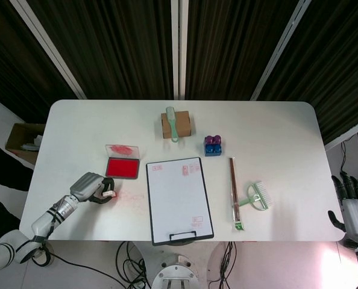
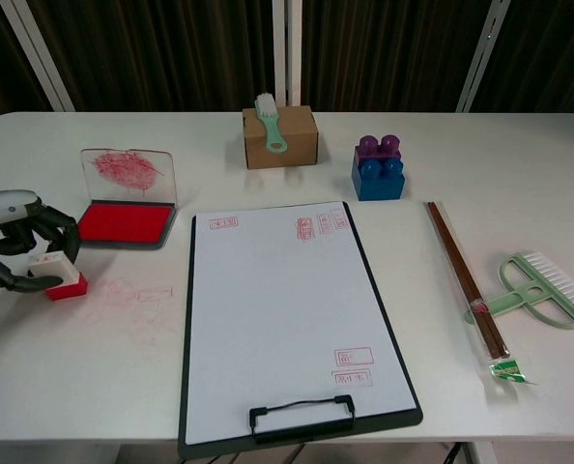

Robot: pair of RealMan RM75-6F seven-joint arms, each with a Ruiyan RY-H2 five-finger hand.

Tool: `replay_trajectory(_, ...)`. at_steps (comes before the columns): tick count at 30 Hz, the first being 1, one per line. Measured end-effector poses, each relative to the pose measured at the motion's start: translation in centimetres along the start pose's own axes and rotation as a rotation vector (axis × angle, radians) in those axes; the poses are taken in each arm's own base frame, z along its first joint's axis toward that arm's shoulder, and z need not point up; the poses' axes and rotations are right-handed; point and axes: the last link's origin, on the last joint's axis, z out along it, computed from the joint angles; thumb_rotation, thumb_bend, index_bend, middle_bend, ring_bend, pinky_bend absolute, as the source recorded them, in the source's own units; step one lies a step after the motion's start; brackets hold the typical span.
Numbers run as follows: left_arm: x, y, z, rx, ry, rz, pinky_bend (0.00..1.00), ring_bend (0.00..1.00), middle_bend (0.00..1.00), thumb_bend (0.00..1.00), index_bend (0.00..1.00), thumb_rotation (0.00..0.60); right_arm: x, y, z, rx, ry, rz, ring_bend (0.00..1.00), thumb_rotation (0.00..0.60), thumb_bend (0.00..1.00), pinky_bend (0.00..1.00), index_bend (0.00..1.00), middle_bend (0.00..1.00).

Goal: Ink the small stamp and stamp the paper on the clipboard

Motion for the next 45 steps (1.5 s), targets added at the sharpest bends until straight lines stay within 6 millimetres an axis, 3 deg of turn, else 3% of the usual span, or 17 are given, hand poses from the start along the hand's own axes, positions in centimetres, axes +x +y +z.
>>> replay_trajectory(45, 0.38, -0.10, -0.21, -0.020, 0.017, 0.050, 1.00, 0.97, 0.36, 0.26, 0.38, 0.600, -0.19, -0.06, 0.22, -0.007, -0.025, -0.001, 0.00, 0.600, 0.23, 0.00, 0.00, 0.00)
